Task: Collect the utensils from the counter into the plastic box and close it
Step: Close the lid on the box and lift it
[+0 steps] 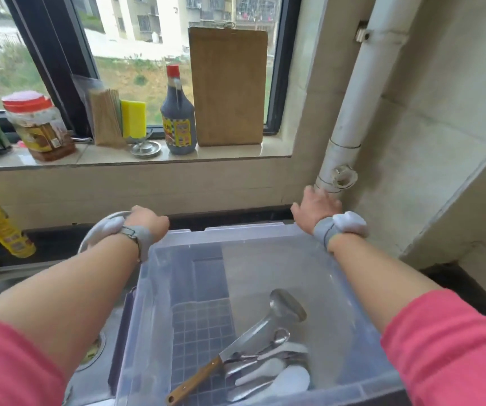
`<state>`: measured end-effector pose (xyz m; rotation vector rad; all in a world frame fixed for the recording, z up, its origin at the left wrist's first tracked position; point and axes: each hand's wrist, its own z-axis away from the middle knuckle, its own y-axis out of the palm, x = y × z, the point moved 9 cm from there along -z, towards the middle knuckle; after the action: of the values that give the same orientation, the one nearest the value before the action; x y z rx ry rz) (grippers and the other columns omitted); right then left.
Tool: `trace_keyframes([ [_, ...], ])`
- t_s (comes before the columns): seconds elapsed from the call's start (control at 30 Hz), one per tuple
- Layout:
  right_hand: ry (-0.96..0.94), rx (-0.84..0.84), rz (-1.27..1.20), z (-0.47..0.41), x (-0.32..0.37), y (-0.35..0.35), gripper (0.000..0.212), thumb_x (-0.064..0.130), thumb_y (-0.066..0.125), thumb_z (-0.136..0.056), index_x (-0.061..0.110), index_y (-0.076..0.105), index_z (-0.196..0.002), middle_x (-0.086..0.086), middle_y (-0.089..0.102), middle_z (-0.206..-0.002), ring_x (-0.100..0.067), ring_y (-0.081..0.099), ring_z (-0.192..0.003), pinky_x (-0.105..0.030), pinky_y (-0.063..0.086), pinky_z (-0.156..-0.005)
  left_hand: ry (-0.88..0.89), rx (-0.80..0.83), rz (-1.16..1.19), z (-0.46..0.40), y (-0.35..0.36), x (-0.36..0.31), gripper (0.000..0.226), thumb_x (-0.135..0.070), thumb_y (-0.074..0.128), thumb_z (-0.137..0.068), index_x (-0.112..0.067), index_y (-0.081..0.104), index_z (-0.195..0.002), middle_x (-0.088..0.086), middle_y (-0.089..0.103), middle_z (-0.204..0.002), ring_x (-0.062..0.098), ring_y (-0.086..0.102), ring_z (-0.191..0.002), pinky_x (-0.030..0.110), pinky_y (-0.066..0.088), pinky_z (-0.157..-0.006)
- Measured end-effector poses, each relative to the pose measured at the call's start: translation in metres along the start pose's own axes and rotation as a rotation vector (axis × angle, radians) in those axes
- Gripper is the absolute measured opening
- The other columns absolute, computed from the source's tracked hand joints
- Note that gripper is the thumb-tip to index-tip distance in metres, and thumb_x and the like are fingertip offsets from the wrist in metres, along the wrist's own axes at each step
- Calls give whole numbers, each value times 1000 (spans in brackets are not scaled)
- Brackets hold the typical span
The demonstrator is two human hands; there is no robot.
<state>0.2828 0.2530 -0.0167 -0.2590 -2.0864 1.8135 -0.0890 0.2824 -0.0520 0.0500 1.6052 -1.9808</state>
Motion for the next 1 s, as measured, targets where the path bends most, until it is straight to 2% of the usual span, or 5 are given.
trace_keyframes([
  [0.1, 281, 306, -235, -8, -36, 48, 60, 41, 49, -87, 4, 42, -133, -19, 53, -133, -36, 51, -122, -35, 42, -95, 47, 181, -123, -7, 29, -7, 41, -21, 43, -94, -1, 57, -127, 17, 56, -133, 32, 53, -123, 31, 41, -97],
  [0.2, 344, 421, -353, -12, -49, 69, 52, 35, 49, -85, 5, 55, -127, -12, 58, -130, -32, 58, -112, -26, 41, -79, 52, 207, -138, -13, 34, -6, 36, -9, 43, -91, -2, 61, -121, 16, 59, -128, 30, 56, -118, 26, 39, -85],
  [0.53, 358, 93, -623, 10, -74, 3, 48, 20, 51, -86, 5, 48, -132, -16, 53, -135, -33, 51, -123, -33, 41, -99, -21, 54, 248, 21, -24, 4, 64, -29, 69, -72, 8, 53, -122, 23, 61, -120, 40, 61, -109, 42, 53, -92],
  [0.7, 300, 12, -642, 84, -100, -20, 45, 25, 48, -83, 18, 62, -125, -8, 63, -129, -30, 55, -119, -30, 42, -99, 123, 51, -47, 78, -35, 4, 51, -46, 51, -90, -1, 62, -111, 17, 64, -110, 36, 62, -106, 38, 52, -93],
  [1.0, 309, 25, -597, 214, -136, -4, 49, 18, 45, -90, 17, 51, -138, -9, 54, -140, -31, 52, -124, -37, 39, -110, 274, -4, -533, 185, 3, 48, 41, -13, 27, -101, -8, 53, -132, 7, 54, -138, 25, 52, -128, 33, 41, -104],
])
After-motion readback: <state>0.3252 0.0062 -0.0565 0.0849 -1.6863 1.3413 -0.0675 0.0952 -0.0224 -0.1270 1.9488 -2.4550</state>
